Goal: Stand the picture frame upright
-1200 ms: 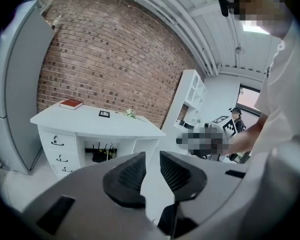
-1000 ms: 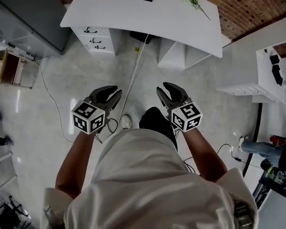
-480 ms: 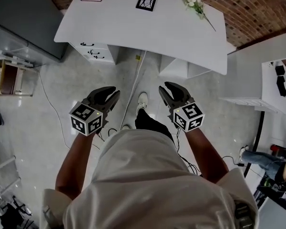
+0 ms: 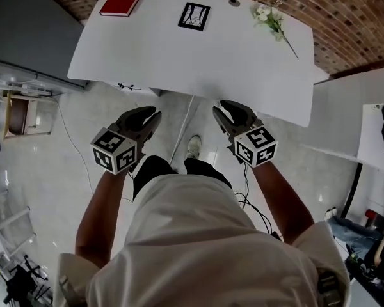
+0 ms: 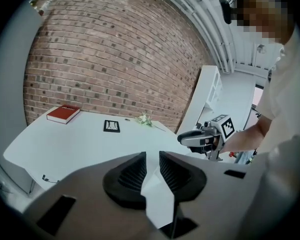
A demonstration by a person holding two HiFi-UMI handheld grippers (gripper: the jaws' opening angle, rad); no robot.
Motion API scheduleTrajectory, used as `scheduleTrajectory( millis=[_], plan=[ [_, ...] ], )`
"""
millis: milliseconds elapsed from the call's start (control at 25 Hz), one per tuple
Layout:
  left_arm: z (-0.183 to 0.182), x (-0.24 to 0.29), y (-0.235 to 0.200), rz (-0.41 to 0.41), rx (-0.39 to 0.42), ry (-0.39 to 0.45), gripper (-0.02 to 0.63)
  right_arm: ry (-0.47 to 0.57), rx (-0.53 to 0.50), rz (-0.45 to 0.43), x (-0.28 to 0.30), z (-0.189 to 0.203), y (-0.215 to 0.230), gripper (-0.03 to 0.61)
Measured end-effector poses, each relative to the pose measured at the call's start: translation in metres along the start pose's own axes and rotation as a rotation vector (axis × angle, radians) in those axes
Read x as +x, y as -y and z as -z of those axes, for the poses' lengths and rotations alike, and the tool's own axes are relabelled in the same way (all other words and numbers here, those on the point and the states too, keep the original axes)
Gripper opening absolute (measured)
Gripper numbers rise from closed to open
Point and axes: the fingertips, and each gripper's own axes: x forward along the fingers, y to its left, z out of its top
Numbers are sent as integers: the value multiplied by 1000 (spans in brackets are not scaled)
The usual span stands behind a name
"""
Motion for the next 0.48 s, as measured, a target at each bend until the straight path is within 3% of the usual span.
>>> scheduleTrajectory(
  millis=[480],
  plan=[
    [-54,74,-46,42,-28,-10,67,-17,99,19,40,-26,84,110]
  ],
)
